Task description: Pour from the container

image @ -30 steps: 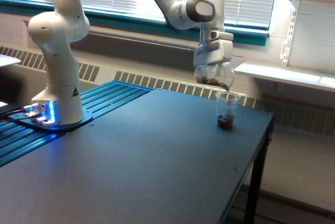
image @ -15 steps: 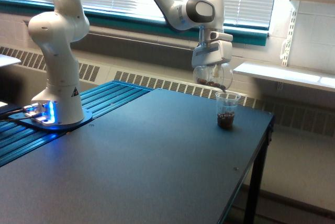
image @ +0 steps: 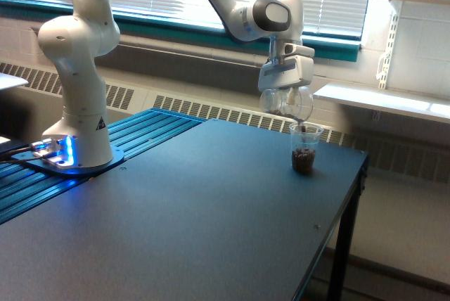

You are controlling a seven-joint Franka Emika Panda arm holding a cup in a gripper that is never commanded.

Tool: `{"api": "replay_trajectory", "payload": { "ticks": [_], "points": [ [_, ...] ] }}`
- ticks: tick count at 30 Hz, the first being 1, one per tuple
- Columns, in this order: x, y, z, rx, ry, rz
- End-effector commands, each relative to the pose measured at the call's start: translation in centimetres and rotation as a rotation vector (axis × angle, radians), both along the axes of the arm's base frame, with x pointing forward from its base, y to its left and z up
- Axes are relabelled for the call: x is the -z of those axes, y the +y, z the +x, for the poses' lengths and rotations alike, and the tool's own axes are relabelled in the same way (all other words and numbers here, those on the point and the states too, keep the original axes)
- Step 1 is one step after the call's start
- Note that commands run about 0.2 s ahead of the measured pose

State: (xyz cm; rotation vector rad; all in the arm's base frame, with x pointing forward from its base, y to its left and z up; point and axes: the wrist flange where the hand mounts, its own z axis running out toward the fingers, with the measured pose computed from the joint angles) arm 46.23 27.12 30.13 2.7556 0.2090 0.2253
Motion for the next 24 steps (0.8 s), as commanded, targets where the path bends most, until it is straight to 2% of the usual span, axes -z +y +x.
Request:
{"api": "replay_trajectory", "payload": {
  "ticks": [1,24],
  "points": [
    [-0.19,1.00,-0.09,-0.038,0.010,-0.020],
    [-0.43,1.02,0.24,-0.040,0.031,-0.069]
  ]
}}
